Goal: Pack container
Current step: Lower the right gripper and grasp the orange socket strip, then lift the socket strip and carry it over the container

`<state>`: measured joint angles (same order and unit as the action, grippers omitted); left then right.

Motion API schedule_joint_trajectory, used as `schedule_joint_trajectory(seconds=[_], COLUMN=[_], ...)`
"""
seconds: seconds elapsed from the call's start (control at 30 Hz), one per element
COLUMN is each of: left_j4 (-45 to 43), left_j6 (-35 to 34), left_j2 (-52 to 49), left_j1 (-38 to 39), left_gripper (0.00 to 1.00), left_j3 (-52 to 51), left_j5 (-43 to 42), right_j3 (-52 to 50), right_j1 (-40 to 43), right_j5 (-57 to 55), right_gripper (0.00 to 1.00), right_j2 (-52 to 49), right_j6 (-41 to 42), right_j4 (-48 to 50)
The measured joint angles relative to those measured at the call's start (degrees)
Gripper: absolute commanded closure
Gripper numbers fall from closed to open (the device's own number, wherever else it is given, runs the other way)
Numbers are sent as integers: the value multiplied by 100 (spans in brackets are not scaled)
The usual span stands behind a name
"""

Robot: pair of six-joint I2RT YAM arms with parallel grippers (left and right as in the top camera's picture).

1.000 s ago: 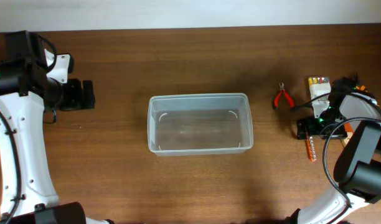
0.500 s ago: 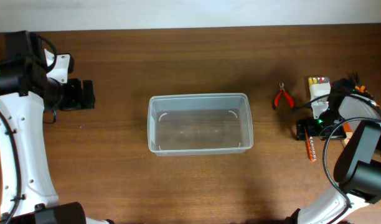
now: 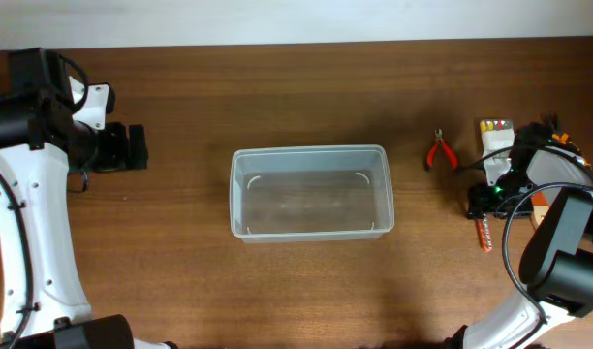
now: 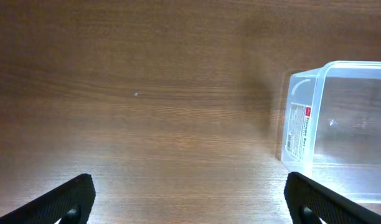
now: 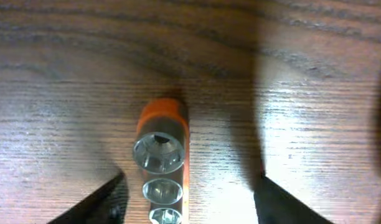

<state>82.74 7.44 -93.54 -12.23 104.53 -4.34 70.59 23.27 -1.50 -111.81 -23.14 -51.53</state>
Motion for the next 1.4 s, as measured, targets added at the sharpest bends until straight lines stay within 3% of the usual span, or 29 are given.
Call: schedule_joint_trajectory(seconds=[0.07, 0.17, 0.37, 0.8, 0.97, 1.2, 1.4], left_j4=[0, 0, 0, 0, 0, -2, 0], left_j6=[0, 0, 0, 0, 0, 0, 0], left_j2=[0, 0, -2, 0, 0, 0, -2], left_j1=[0, 0, 0, 0, 0, 0, 0], left_gripper=[1, 1, 1, 1, 1, 1, 1], left_j3=[0, 0, 0, 0, 0, 0, 0], left_j5=[0, 0, 0, -2, -2, 0, 0], right_j3=[-2, -9, -15, -31, 72, 1161, 2463], right_j1=[0, 0, 0, 0, -15, -350, -1126], right_j5=[0, -15, -15, -15, 61, 166, 249], right_gripper=[56, 62, 84, 96, 96, 96, 96], right_j2=[0, 0, 0, 26, 20, 13, 11], right_j6=[-24, -17, -11, 42, 168, 212, 216], right_j4=[-26, -92, -111, -92, -334, -1211, -2011])
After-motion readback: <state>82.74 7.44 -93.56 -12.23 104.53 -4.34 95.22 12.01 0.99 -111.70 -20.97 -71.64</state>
